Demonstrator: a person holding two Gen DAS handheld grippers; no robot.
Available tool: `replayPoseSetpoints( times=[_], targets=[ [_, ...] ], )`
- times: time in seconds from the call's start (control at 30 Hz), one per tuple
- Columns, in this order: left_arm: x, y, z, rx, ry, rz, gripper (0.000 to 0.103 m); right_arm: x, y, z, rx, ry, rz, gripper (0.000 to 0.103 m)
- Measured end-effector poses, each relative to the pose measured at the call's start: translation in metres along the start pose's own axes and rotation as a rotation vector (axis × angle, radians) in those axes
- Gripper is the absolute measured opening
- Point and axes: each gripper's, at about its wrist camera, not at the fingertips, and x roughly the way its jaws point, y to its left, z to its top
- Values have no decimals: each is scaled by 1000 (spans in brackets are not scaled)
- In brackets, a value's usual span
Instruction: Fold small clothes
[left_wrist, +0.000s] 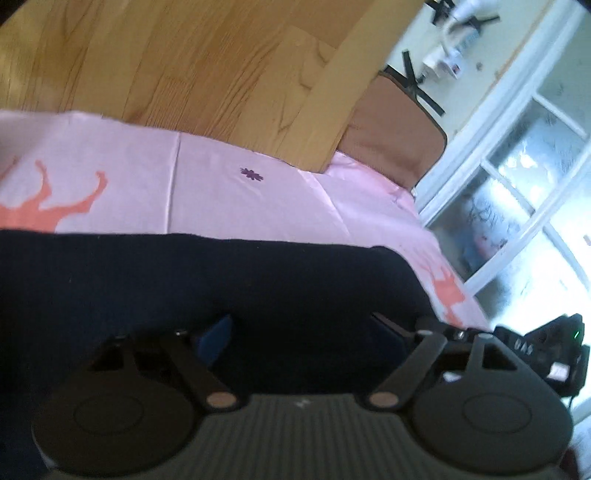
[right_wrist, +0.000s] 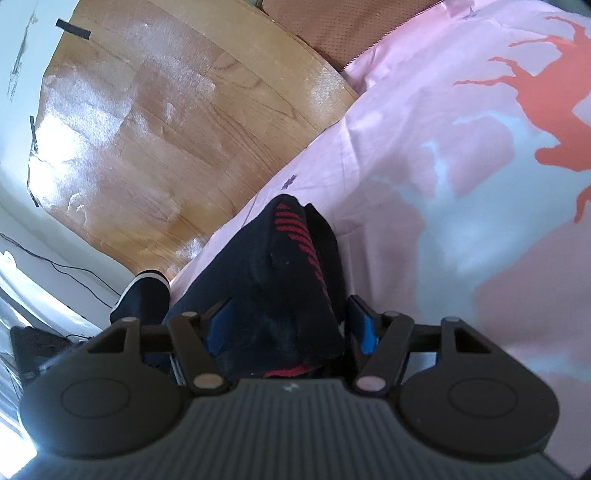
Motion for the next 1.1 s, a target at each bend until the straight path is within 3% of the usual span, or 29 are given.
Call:
replayPoseSetpoints(
  times=[0.1, 0.17, 0.2, 0.23, 0.33, 0.43, 0.5, 0.7, 0.87, 1.03, 1.1],
  targets=[
    [1, -15, -4, 79, -3, 68, 83, 4, 3, 0, -20, 10, 2, 67],
    [3, -19, -7, 106, -6, 81, 86, 9, 5, 0, -21, 29, 2, 54],
    [2, -22, -4, 103, -6, 79, 86, 11, 5, 0, -11, 35, 2, 49],
    [1, -19, -3, 87, -6, 67, 86, 13, 2, 0, 9, 50, 11, 36],
    [-10, -4, 1, 16, 3, -4, 86, 8, 5, 4, 60, 46, 75, 34],
    [-21, 17, 6, -75, 3, -63, 86, -1, 35, 12, -22, 18, 140, 34],
    [-38, 31, 9, -117, -23, -63, 90, -3, 65, 16, -114, 9, 164, 34],
    [-133, 86, 5, -213, -273, 115, 103, 11, 164, 5, -395, 28, 223, 37],
    [-197, 121, -8, -313, -422, 218, 103, 58, 242, -45, -670, 139, 222, 39],
    [-206, 126, -13, -307, -442, 261, 103, 150, 265, -115, -854, 375, 124, 43],
    [-196, 124, -12, -292, -408, 267, 103, 159, 264, -129, -913, 298, 139, 48]
  ],
)
